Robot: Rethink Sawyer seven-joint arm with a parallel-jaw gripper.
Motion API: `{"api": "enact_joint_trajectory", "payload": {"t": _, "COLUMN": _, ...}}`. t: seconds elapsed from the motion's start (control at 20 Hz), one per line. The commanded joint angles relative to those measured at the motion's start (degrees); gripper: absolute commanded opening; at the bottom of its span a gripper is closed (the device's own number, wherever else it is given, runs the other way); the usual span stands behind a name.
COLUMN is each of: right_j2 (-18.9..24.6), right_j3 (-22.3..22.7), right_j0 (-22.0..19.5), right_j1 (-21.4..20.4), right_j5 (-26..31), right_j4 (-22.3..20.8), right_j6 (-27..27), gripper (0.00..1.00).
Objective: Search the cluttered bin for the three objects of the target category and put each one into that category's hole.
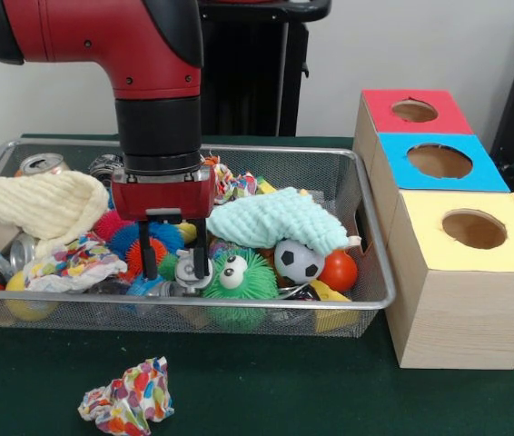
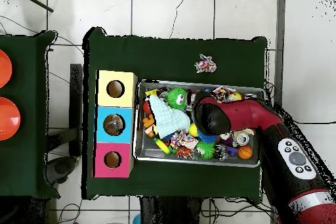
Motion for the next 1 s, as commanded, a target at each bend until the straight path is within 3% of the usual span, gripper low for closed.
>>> {"api": "enact_joint_trajectory", "payload": {"t": 0.05, "right_j2": -0.32, "right_j3": 0.50, "right_j0": -0.02, "right_j1": 0.34, "right_j5": 4.19, "right_j4": 0.06, "right_j6": -4.14, "gripper": 1.00}}
{"api": "enact_joint_trajectory", "payload": {"t": 0.45, "right_j2": -0.95, "right_j3": 1.60, "right_j0": 1.31, "right_j1": -2.41, "right_j5": 6.29, "right_j4": 1.36, "right_j6": -3.03, "gripper": 1.00}}
{"api": "enact_joint_trajectory", "payload": {"t": 1.0, "right_j2": -0.78, "right_j3": 1.77, "right_j0": 1.20, "right_j1": -3.11, "right_j5": 7.46, "right_j4": 2.77, "right_j6": -4.22, "gripper": 1.00}}
